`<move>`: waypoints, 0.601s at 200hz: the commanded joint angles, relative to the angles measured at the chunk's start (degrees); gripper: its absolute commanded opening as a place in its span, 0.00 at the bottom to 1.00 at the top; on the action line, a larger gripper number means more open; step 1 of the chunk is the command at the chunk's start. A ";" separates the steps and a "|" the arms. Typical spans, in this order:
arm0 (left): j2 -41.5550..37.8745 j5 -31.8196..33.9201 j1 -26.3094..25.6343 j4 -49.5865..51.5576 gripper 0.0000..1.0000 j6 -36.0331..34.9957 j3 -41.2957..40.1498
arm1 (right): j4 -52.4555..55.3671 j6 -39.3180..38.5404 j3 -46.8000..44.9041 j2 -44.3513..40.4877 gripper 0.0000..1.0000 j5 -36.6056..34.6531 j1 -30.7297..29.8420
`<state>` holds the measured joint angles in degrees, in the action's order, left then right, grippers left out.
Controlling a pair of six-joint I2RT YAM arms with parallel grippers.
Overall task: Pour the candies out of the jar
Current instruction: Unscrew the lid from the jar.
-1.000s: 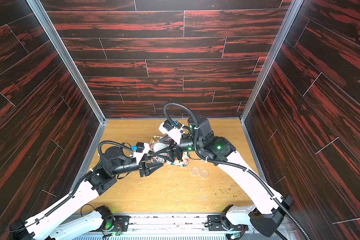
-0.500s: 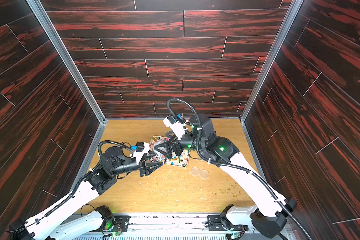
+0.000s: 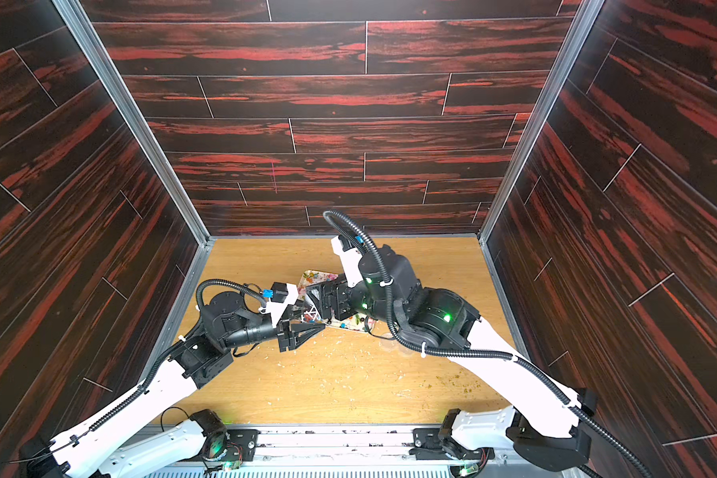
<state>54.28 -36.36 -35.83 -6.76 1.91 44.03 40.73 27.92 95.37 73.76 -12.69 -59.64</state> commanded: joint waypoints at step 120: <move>-1.37 0.31 0.24 -0.12 0.42 -0.15 0.51 | 0.07 4.16 0.17 3.90 0.68 -0.21 -1.71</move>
<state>54.26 -36.07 -35.83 -5.74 1.91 44.03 41.56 31.35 95.53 77.28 -13.54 -60.80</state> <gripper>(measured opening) 0.590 0.715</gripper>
